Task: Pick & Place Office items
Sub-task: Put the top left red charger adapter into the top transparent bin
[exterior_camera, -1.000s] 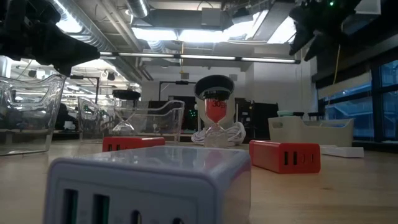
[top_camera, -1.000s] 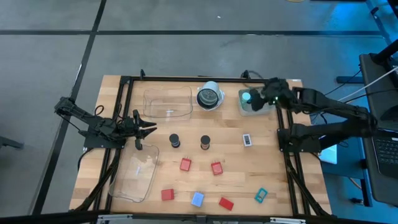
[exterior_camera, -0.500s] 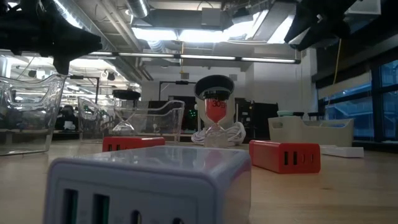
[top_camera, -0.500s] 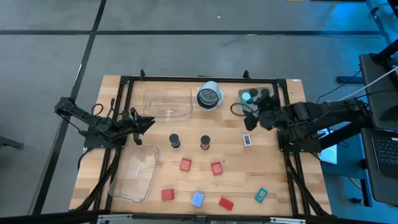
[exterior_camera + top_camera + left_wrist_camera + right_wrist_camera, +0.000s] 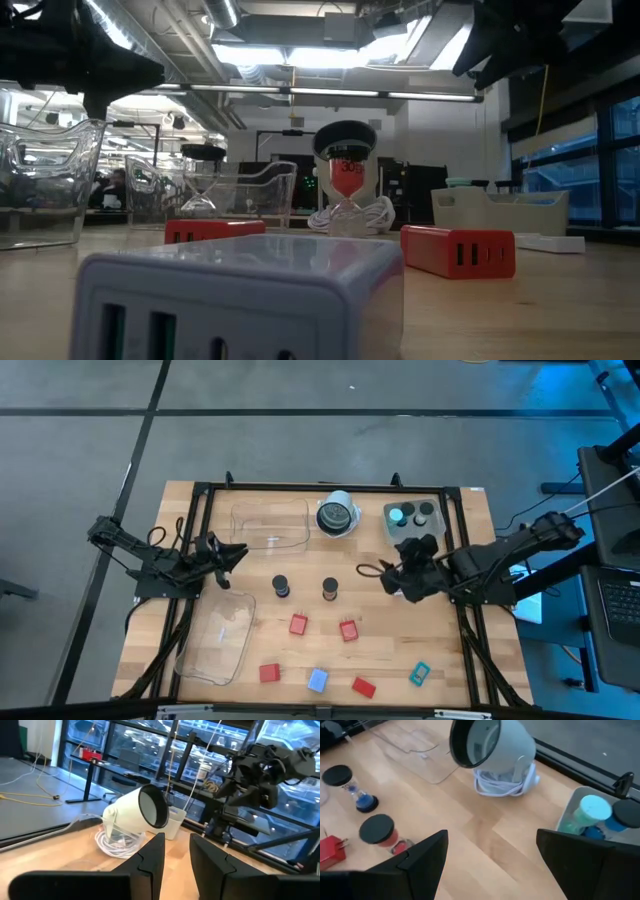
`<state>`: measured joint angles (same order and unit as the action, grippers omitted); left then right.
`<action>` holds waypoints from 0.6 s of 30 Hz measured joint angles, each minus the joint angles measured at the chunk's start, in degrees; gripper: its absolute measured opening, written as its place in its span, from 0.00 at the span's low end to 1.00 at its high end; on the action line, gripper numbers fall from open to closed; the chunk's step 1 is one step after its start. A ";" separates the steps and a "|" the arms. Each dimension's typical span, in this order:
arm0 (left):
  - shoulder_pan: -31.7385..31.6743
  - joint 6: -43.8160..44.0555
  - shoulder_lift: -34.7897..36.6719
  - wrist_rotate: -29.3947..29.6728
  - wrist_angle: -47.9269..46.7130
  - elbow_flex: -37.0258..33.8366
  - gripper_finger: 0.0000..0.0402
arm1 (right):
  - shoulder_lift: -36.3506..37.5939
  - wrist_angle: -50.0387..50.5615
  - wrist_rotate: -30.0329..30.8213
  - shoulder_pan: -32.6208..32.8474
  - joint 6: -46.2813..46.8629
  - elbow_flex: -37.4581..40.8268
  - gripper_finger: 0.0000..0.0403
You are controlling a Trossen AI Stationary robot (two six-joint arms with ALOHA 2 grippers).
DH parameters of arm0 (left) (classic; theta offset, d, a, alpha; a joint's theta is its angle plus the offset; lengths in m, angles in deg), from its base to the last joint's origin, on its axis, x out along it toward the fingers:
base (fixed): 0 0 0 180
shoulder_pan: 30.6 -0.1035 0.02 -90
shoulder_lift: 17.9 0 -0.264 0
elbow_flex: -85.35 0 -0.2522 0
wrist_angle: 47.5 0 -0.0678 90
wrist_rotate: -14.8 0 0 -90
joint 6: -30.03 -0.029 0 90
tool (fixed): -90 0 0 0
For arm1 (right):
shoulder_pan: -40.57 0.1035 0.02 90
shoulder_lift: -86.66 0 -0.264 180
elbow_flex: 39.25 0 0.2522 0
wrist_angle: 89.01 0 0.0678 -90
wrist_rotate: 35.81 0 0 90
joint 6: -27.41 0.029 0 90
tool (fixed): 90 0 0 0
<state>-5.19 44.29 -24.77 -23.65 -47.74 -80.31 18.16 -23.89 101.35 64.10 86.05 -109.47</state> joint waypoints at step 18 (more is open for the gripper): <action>0.00 1.07 -0.02 5.55 0.00 0.00 0.21 | -2.61 -7.40 3.19 11.57 0.91 0.00 0.76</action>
<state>-5.19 45.36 -24.80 -18.10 -47.75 -80.31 15.55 -31.29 104.54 75.67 86.96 -109.47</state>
